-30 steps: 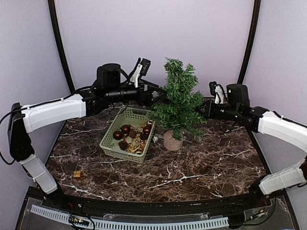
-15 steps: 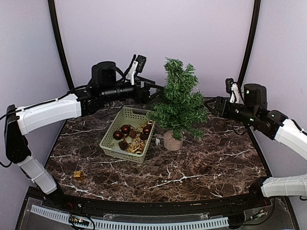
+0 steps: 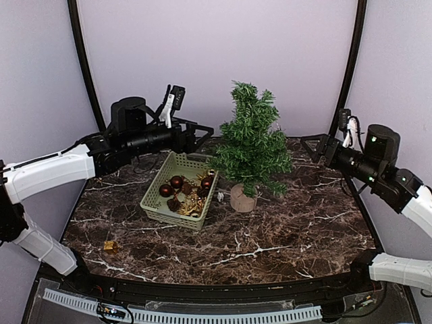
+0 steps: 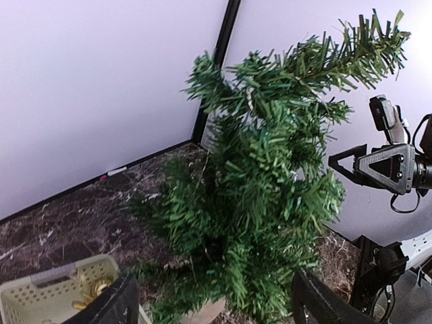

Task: Decorate the small christmas tree
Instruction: Wrap the side of the string light in the gap of the branches.

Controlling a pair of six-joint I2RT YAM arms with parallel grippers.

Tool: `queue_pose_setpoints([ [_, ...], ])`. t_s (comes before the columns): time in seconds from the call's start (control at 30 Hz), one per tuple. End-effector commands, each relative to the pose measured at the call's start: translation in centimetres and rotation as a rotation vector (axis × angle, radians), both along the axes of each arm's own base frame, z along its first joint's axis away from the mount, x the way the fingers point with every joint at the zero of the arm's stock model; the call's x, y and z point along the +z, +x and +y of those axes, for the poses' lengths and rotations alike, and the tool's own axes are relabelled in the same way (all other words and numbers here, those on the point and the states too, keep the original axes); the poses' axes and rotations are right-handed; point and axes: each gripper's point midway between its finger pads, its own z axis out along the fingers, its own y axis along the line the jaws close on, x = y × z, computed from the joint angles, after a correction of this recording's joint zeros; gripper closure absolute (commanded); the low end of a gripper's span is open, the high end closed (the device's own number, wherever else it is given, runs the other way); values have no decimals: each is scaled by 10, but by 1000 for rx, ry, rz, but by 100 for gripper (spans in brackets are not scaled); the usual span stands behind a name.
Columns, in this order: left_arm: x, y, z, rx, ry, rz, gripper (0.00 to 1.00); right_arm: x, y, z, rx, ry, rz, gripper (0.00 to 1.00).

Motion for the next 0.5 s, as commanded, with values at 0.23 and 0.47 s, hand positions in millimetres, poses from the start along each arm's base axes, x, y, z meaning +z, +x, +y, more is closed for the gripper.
queue_pose_setpoints([
  [0.23,-92,-6,82,300,65,352,19,-17,2,-23,-133,66,-23,5],
  [0.47,-153,2,114,442,166,509,30,-19,1,-29,-158,93,-64,4],
])
